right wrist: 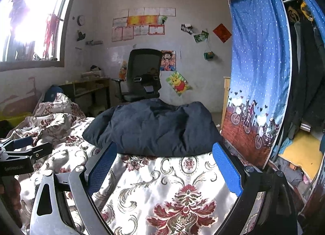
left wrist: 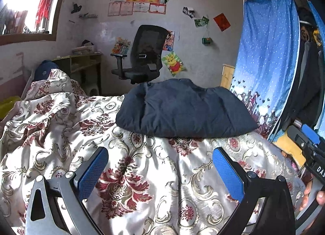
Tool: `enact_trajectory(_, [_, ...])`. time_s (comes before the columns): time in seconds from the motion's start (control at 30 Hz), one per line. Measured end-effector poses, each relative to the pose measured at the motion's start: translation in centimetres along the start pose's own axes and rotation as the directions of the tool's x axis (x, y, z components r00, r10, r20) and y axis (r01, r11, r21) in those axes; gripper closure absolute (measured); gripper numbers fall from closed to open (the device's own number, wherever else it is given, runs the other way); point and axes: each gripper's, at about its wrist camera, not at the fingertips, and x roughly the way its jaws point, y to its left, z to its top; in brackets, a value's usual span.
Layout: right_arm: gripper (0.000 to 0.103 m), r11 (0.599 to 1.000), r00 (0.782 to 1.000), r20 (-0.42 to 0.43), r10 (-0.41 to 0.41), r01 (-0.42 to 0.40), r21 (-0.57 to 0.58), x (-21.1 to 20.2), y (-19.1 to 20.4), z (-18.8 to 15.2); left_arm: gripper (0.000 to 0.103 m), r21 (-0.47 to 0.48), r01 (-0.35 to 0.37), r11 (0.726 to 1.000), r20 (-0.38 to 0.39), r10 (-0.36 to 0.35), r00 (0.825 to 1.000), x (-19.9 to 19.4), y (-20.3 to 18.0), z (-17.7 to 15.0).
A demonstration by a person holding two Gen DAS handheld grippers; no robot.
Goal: Fold large clothes
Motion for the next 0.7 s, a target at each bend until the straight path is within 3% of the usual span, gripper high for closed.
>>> enact_trajectory(0.33, [0.010,1.000,0.998,-0.050,0.024,-0.025,-0.007,1.5,-0.4,-1.4,0.000,0.027,-0.018,0.999,-0.022,0.019,1.000,0.6,-0.6,-1.0])
enact_trajectory(0.7, [0.010,1.000,0.998,-0.051,0.029,-0.028,0.011,1.4,-0.7,-1.7,0.000,0.050,-0.017,0.999,-0.026,0.018,0.999,0.5,-0.9,-1.1])
